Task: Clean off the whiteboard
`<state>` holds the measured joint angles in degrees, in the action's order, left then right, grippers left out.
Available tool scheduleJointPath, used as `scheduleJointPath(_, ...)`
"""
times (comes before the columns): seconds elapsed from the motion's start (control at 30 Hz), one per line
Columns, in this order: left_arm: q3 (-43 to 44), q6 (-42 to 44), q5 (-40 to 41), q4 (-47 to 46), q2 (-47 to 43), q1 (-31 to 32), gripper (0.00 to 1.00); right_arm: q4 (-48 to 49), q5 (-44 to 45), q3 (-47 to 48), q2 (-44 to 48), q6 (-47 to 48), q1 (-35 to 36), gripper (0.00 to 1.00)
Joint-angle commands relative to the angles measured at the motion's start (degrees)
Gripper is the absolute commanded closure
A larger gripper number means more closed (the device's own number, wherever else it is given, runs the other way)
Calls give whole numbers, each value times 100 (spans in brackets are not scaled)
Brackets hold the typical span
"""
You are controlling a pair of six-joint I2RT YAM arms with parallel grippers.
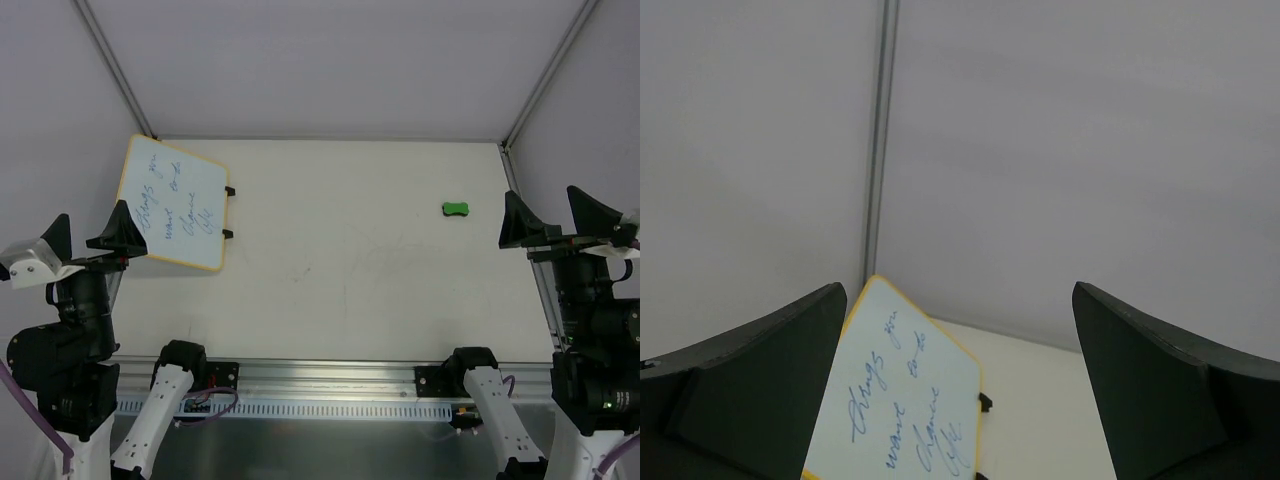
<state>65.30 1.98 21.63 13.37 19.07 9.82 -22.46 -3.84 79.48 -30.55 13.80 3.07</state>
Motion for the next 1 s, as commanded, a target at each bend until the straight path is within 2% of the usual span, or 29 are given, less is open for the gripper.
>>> scheduleJointPath(0.0, -157, -539, 209, -1, 245, 46, 1, 163, 163, -275, -180, -386, -35, 1)
scheduleJointPath(0.3, -579, -1954, -395, 342, 1344, 63, 1, -355, -196, -1101, -803, -1554, -35, 1)
scheduleJointPath(0.57, -501, -3385, -1081, 562, 3522, 116, 1, -610, -355, -2304, -1103, -1925, -35, 1)
scheduleJointPath(0.7, -246, -3967, -758, 632, 4795, 142, 1, -654, -477, -2666, -1085, -1934, -26, 1)
scheduleJointPath(0.97, -44, -5776, -396, 1097, 6283, 283, 1, -699, -715, -3000, -997, -1969, -35, 1)
